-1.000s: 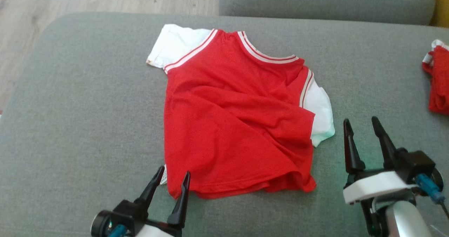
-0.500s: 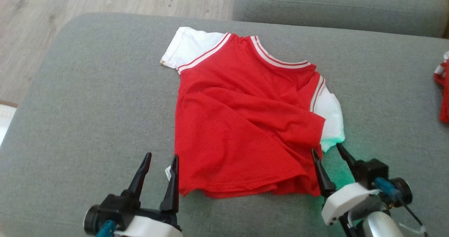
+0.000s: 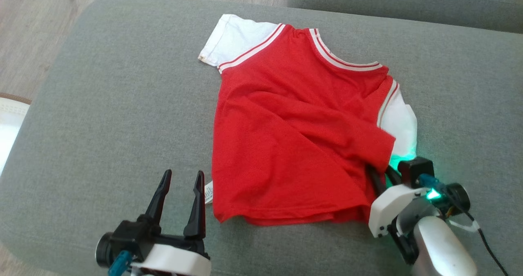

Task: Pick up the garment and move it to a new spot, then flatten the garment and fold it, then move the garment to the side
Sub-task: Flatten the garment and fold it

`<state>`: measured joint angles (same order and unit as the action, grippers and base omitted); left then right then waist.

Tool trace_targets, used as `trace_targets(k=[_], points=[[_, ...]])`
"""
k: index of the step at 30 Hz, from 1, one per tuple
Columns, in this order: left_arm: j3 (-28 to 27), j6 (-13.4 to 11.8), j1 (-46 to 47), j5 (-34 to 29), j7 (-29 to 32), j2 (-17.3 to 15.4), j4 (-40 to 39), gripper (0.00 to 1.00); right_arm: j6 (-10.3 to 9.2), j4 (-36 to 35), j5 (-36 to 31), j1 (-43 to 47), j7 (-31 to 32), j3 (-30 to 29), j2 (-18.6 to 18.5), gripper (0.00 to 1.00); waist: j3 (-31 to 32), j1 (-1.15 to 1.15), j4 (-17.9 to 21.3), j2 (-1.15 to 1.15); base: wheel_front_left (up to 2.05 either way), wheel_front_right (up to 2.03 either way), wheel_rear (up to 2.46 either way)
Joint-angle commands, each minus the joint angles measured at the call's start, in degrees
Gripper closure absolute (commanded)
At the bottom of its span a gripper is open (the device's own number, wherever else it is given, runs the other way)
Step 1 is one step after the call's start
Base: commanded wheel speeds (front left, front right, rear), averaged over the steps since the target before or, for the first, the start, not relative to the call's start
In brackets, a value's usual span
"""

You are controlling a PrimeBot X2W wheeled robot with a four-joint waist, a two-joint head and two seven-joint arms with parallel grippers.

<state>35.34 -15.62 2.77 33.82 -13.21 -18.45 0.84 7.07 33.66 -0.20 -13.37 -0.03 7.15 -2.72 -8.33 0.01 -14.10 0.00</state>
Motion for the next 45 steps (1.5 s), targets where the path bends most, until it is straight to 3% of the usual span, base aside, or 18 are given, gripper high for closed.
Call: trace_targets(k=[1,5,9,14,18,23,28,34,35,36,45], points=[[-2.4,0.1,2.7,-0.2,-0.8,-0.1,-1.5,0.0,0.42,-1.4,0.2,-1.8,-0.9,1.3,-0.2,1.0,-0.1,-0.01,0.1,0.0,0.0,0.0,0.0],[-2.5,0.2,2.7,-0.3,-1.1,0.2,-1.5,0.0,0.42,-4.8,-1.1,-4.4,-1.8,-0.7,-1.9,1.0,-0.2,-0.01,0.5,0.0,0.0,0.0,0.0],[-2.4,0.5,3.1,-0.5,-1.2,0.7,-1.5,0.0,0.42,-8.7,-1.9,-8.4,1.1,-2.0,-6.0,1.0,-0.5,-0.01,0.4,0.0,0.0,0.0,0.0],[-2.0,1.2,4.4,-0.9,-1.4,1.6,-1.8,0.0,0.42,-9.2,-2.0,-15.4,6.8,0.7,-14.3,1.0,-2.2,-0.01,-1.0,0.0,0.0,0.0,0.0],[-1.3,1.9,5.6,-1.5,-1.5,2.6,-1.9,0.0,0.42,-6.2,-1.2,-22.5,10.3,4.3,-22.2,1.0,-4.4,-0.01,-3.3,0.0,0.0,0.0,0.0],[-0.6,2.9,7.1,-2.3,-1.6,4.2,-1.7,0.0,0.42,-1.8,-1.7,-31.9,12.3,8.4,-29.5,1.0,-6.8,-0.01,-6.3,0.0,0.0,0.0,0.0],[-0.1,3.9,8.3,-3.0,-1.7,5.7,-1.2,0.0,0.42,2.1,-4.1,-39.9,12.4,11.7,-32.4,1.0,-8.7,-0.01,-8.4,0.0,0.0,0.0,0.0],[-0.2,4.6,9.4,-3.8,-1.7,7.0,-0.3,0.0,0.42,7.4,-8.0,-46.9,9.5,13.9,-29.6,1.0,-10.0,-0.01,-9.2,0.0,0.0,0.0,0.0],[-0.2,4.7,9.5,-3.9,-1.8,7.2,-0.1,0.0,0.42,8.6,-8.0,-47.3,9.2,13.7,-28.5,0.58,-10.0,-0.01,-9.2,0.0,0.0,0.0,0.0],[-0.3,4.8,9.6,-4.0,-1.8,7.3,0.0,0.0,0.42,9.7,-8.1,-47.5,8.7,13.7,-27.6,0.0,-10.0,-0.01,-9.1,0.0,0.0,0.0,0.0],[-2.3,5.3,9.3,-4.4,-1.8,7.4,1.1,0.0,0.42,13.9,-7.1,-46.2,1.4,13.7,-22.0,0.0,-8.4,-0.01,-5.6,0.0,0.0,0.0,0.0]])
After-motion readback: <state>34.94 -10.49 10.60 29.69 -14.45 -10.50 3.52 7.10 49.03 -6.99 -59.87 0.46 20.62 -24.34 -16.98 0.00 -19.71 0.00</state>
